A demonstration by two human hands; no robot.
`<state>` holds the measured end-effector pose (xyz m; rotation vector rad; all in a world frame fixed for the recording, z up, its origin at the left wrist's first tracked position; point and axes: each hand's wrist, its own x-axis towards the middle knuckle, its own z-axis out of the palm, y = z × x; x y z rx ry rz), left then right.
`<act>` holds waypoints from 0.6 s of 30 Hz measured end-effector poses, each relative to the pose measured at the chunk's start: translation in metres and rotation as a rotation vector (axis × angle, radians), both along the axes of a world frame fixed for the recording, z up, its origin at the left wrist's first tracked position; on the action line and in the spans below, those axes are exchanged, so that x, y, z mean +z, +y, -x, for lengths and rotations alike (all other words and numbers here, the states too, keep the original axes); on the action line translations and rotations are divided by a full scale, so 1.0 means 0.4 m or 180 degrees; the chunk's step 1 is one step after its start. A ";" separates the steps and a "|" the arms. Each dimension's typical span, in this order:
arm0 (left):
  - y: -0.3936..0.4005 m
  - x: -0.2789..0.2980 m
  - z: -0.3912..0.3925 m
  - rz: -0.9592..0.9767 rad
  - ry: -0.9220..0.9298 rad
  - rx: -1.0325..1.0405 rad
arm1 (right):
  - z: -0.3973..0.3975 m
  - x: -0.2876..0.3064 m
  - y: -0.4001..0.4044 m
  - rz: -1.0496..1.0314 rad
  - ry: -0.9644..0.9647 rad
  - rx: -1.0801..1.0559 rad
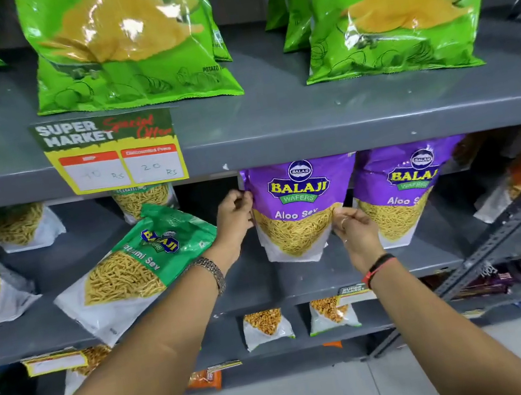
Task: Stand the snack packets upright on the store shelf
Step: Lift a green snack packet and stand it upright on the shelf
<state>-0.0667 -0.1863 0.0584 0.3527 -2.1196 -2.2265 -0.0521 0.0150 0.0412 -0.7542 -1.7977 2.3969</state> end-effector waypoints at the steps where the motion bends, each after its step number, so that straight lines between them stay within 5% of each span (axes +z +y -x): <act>1: 0.003 -0.009 0.011 0.0024 -0.0017 0.0031 | 0.012 -0.007 0.003 -0.0063 0.0007 -0.0019; 7: 0.005 -0.065 0.000 -0.0012 -0.0142 0.0135 | -0.002 -0.034 -0.016 -0.0352 0.0147 -0.0057; 11: -0.057 -0.090 -0.034 0.0044 -0.0253 0.0277 | -0.042 -0.126 -0.034 -0.0572 -0.0390 -0.0121; 18: -0.298 -0.080 -0.070 0.0662 0.0038 0.0812 | -0.117 -0.148 -0.239 -0.0521 -0.0796 0.1135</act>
